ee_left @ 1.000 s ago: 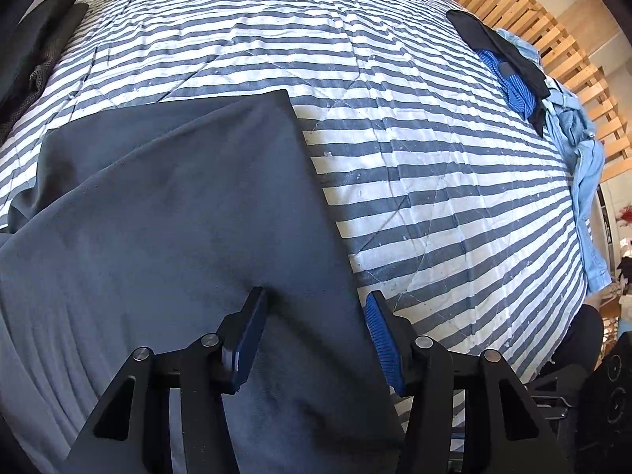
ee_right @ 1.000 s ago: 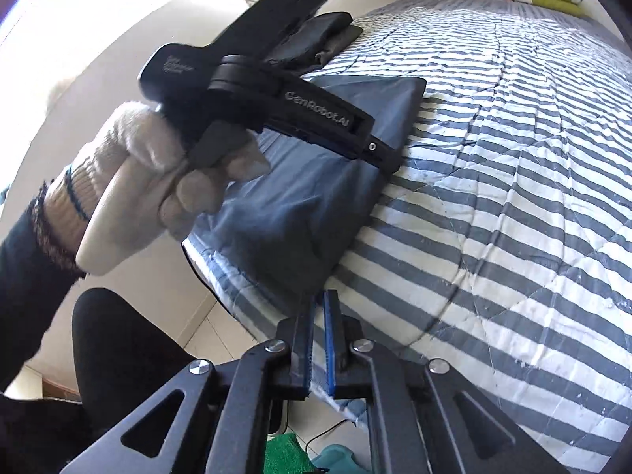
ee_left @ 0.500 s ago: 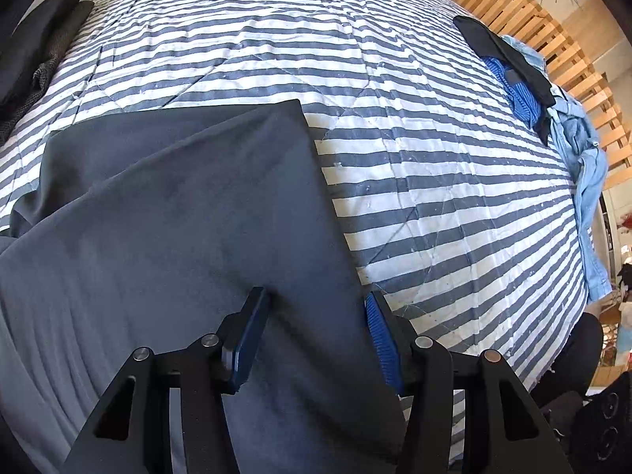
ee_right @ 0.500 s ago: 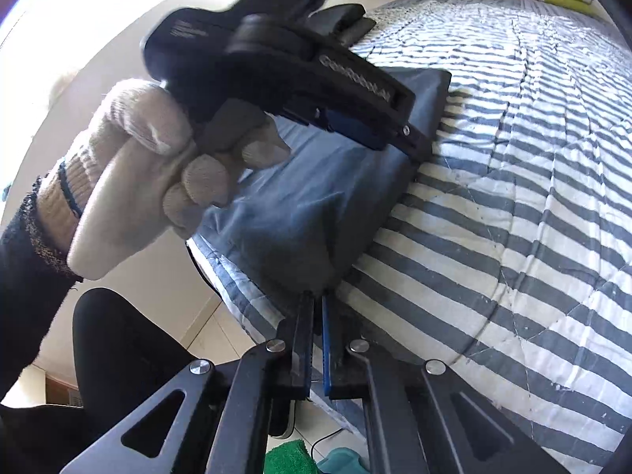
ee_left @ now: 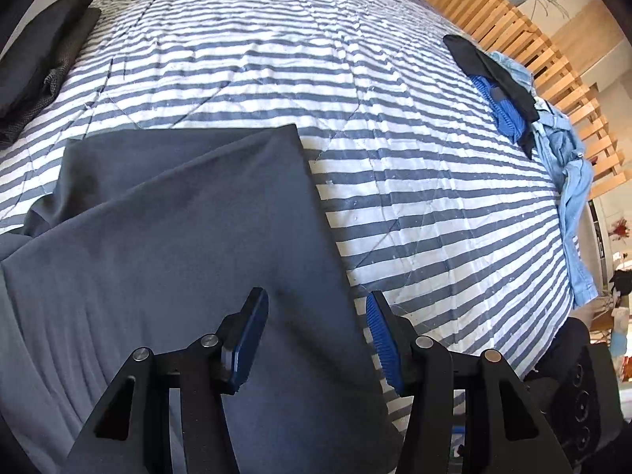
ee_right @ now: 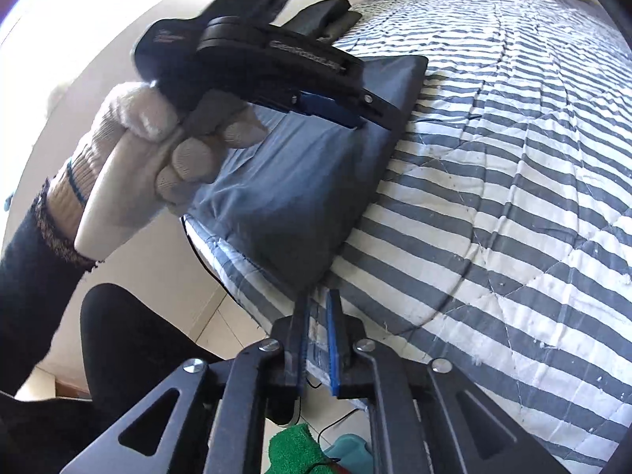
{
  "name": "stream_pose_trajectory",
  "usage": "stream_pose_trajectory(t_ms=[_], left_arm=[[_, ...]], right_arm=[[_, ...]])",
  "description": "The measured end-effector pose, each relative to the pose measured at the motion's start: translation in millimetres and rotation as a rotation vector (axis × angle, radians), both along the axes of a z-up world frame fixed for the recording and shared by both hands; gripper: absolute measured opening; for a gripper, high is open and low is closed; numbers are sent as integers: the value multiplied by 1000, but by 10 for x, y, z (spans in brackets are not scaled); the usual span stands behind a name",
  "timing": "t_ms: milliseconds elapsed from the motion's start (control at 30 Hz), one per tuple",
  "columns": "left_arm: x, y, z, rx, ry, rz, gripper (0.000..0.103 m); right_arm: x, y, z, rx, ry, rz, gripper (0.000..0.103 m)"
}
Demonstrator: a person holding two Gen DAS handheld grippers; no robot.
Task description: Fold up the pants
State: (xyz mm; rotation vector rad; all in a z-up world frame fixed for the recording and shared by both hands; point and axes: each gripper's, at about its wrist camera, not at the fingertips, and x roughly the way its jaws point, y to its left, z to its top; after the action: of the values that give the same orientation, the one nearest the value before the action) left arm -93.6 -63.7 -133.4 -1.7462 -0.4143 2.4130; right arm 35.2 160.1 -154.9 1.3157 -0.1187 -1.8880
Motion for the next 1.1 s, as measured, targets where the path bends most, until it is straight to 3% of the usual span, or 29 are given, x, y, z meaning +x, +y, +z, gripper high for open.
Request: stream_pose_trajectory(t_ms=[33, 100, 167, 233, 300, 400, 500, 567, 633, 767, 933, 1033, 1100], left_arm=[[68, -37, 77, 2, 23, 8, 55], [212, -81, 194, -15, 55, 22, 55], [430, -73, 265, -46, 87, 14, 55], [659, 43, 250, -75, 102, 5, 56], [922, 189, 205, -91, 122, -12, 58], [1218, 497, 65, -121, 144, -32, 61], [1269, 897, -98, -155, 159, -73, 62], [1259, 1140, -207, -241, 169, -102, 62], [1238, 1245, -277, -286, 163, -103, 62], [1254, 1226, -340, -272, 163, -57, 61], [1378, 1218, -363, -286, 181, -64, 54], [1375, 1172, -353, -268, 178, -54, 43], [1371, 1096, -346, -237, 176, -42, 19]], right_arm=[[-29, -12, -16, 8, 4, -25, 23], [39, -140, -86, 15, 1, -8, 23], [132, -270, -148, 3, -33, 107, 13], [213, -253, -79, -6, -15, 177, 10], [105, -69, 0, -23, -5, 119, 11], [-264, 259, 26, -68, -61, -58, 12], [-699, 402, 60, -71, -63, -182, 15], [-976, 316, 72, -69, -81, -197, 16], [-1229, 131, 26, -66, -110, -189, 26], [-1565, -266, -98, -43, -159, -196, 28], [-1891, -594, -303, -93, -253, -208, 28], [-1984, -673, -340, -116, -267, -216, 28], [-2054, -717, -349, -110, -279, -223, 20]])
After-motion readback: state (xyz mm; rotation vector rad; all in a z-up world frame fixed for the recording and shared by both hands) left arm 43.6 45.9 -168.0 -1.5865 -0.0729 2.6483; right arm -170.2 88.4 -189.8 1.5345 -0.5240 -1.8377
